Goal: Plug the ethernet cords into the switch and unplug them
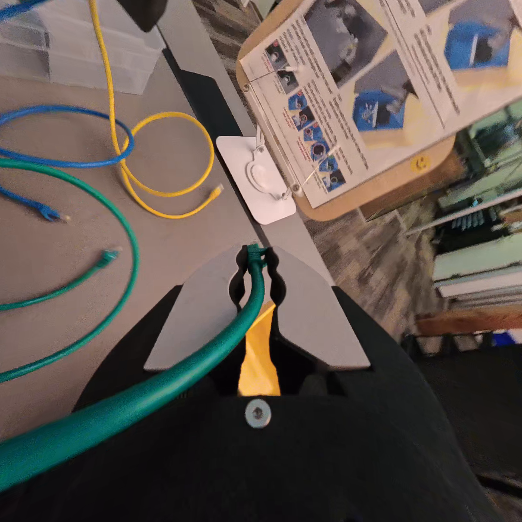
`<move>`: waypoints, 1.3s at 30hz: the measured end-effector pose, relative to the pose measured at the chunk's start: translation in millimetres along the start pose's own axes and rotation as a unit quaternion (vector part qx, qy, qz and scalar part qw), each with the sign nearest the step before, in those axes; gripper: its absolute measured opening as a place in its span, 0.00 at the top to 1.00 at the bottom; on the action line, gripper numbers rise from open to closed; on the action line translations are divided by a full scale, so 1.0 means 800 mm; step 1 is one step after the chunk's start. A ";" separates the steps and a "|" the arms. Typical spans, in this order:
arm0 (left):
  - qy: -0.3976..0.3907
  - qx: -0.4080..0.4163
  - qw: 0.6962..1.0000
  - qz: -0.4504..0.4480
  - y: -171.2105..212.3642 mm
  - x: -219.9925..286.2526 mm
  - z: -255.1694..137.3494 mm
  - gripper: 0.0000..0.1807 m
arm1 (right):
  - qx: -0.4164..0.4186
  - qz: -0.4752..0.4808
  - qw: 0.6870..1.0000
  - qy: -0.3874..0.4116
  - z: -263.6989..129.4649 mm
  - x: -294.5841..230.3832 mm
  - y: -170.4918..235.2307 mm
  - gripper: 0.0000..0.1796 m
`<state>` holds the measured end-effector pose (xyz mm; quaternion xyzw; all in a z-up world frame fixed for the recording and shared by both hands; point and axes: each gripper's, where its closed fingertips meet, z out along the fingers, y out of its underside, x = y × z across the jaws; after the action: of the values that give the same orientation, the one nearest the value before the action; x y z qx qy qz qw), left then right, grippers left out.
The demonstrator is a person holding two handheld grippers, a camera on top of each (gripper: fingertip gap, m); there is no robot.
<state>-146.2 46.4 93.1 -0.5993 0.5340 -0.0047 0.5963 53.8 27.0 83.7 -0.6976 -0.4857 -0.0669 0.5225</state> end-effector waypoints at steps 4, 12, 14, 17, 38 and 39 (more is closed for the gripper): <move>0.002 0.001 1.000 -0.013 0.003 -0.007 -0.003 0.80 | -0.018 0.048 0.998 0.040 -0.036 0.057 -0.014 0.92; 0.016 -0.015 1.000 -0.019 0.010 -0.006 -0.001 0.80 | -0.220 0.104 0.966 0.083 -0.150 0.199 0.008 0.92; 0.023 -0.015 0.999 -0.016 0.009 -0.001 0.000 0.80 | -0.263 0.127 0.952 0.092 -0.169 0.215 0.028 0.92; 0.030 -0.020 0.999 -0.010 0.008 0.006 0.003 0.80 | -0.338 0.160 0.922 0.104 -0.189 0.222 0.072 0.92; 0.059 -0.030 0.998 0.001 0.006 0.026 0.010 0.80 | -0.529 0.411 0.731 -0.129 -0.147 0.000 0.300 0.92; 0.060 -0.030 0.998 0.002 0.005 0.027 0.009 0.80 | -0.546 0.418 0.714 -0.133 -0.145 -0.012 0.312 0.92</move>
<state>-134.7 39.2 74.6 -0.6147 0.5699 -0.0238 0.5448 283.5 -66.6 -35.8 -0.9951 -0.0881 -0.0021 -0.0448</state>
